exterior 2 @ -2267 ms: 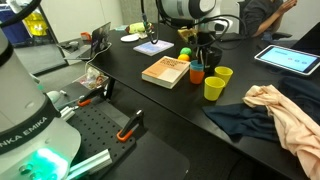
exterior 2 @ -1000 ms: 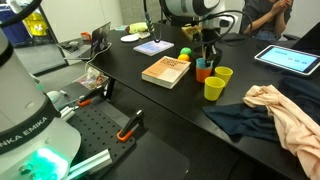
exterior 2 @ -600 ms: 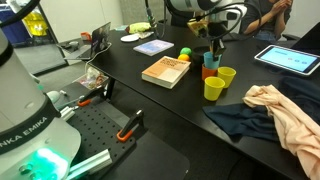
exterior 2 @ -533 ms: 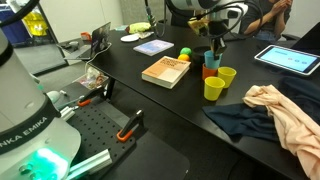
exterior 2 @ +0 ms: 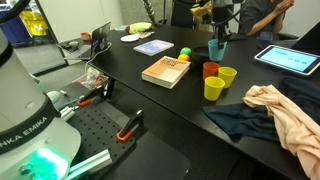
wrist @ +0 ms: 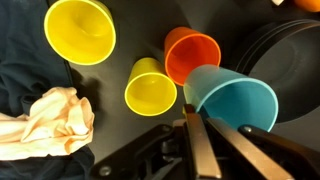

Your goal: Unstack the cups

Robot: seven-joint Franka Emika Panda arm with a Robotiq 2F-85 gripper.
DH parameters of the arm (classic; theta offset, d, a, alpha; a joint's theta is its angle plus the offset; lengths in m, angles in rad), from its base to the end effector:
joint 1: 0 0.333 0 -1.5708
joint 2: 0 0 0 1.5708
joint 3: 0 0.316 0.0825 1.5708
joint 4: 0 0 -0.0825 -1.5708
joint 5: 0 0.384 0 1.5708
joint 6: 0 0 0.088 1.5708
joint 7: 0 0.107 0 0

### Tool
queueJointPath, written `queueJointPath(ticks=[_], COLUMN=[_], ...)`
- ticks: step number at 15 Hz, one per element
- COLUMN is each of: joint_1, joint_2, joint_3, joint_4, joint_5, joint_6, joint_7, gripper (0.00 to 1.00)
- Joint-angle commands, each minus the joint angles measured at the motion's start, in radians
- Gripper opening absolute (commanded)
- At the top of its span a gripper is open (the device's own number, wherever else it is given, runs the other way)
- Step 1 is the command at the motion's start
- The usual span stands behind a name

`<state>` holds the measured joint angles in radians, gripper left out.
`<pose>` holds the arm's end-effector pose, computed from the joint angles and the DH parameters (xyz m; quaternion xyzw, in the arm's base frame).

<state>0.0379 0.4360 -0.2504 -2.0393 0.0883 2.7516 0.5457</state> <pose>0.6117 -0.1288 0.2629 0.9114 -0.3838 0.1482 0.0032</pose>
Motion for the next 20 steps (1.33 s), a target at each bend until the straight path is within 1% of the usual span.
queueJointPath(ticks=[1,6,8,9,10,12,15,18,20], joint_1=[-0.014,-0.015,-0.021,-0.015,-0.021,0.022,0.049,0.087,0.115], joint_2=[-0.086,-0.146,-0.149,-0.139,-0.133,-0.093,-0.040,0.016,0.047], joint_3=[0.018,0.041,0.054,0.048,0.058,0.004,-0.029,-0.070,-0.096], joint_4=[-0.075,-0.171,-0.200,-0.213,-0.224,-0.243,-0.253,-0.247,-0.245], joint_5=[0.018,0.021,0.029,0.017,0.031,-0.057,-0.125,-0.178,-0.179], joint_6=[-0.018,-0.045,-0.049,-0.054,-0.054,-0.022,0.006,0.069,0.126], joint_7=[-0.016,-0.019,-0.025,-0.009,-0.014,0.054,0.104,0.151,0.183], gripper=[0.03,0.03,0.03,0.03,0.03,0.03,0.03,0.03,0.03])
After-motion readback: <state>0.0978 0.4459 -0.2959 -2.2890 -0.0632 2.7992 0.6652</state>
